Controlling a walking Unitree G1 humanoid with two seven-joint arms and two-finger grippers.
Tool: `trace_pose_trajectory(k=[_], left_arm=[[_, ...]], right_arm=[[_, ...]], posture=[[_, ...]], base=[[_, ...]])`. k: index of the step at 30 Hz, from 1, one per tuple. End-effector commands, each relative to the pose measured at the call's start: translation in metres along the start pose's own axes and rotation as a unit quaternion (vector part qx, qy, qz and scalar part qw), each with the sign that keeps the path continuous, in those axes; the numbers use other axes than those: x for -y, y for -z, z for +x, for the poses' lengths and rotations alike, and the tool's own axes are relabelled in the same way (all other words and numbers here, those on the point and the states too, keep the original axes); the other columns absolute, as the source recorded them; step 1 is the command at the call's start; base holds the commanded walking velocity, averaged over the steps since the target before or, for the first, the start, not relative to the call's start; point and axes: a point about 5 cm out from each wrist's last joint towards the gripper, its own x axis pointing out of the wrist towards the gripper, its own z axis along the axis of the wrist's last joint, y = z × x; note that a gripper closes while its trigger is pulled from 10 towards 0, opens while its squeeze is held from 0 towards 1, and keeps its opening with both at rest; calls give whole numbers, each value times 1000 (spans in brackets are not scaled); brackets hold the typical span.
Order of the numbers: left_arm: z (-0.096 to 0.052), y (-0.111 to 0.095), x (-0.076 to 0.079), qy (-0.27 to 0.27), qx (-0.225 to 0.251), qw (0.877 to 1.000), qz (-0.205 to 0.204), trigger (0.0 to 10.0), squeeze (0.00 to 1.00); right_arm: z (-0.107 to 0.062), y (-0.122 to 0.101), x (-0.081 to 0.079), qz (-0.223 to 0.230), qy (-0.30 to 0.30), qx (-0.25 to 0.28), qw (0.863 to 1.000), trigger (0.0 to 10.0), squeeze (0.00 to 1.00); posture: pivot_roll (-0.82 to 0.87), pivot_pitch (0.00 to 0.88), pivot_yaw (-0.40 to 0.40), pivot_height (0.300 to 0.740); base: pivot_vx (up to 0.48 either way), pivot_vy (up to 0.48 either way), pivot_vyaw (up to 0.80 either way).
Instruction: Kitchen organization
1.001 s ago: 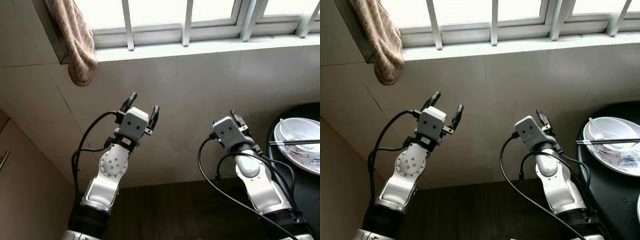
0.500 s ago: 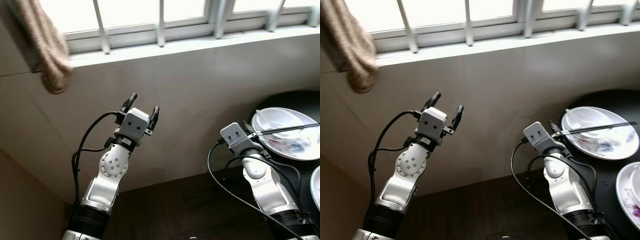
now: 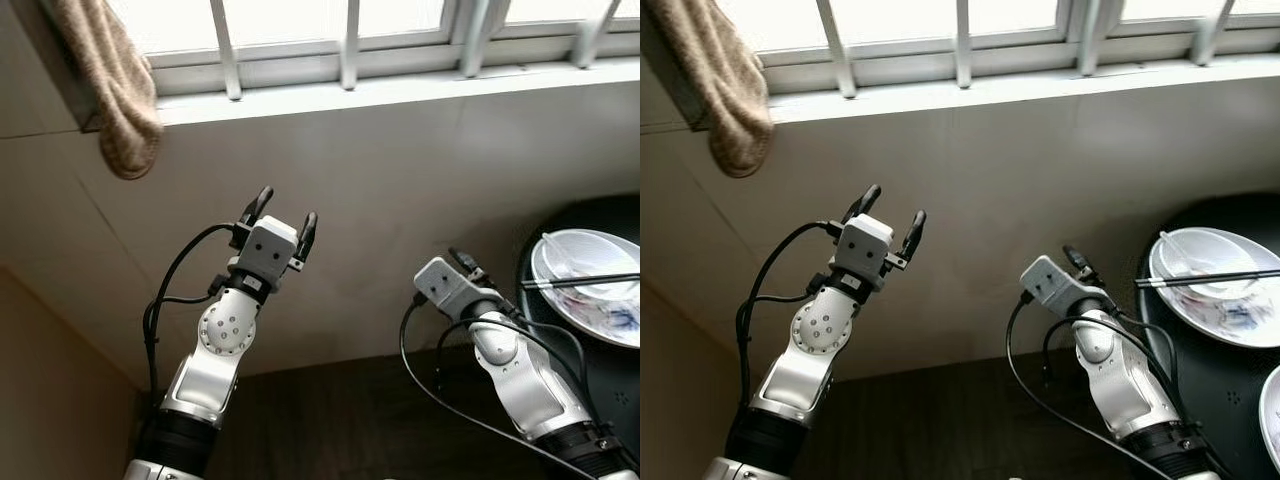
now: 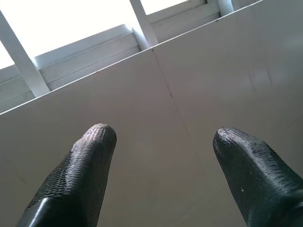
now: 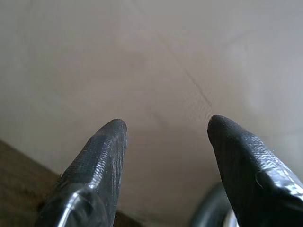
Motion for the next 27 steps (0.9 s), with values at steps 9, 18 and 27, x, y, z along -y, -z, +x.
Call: trace_pose_trajectory(k=[9, 18, 27], left_arm=[[2, 2, 3, 7, -2, 1000, 1, 10000, 0], [2, 3, 4, 6, -3, 1000, -1, 10000, 0], [3, 3, 5, 8, -4, 1000, -3, 10000, 0]], right_arm=[[-4, 21, 15, -39, 34, -53, 997, 10000, 0], [-6, 33, 23, -31, 47, -77, 995, 10000, 0], [-5, 39, 32, -38, 60, -69, 995, 10000, 0]], posture=[[-155, 0, 28, 740], [-155, 0, 25, 740], [-160, 0, 26, 740]], base=[[0, 0, 0], [0, 0, 0], [0, 0, 0]])
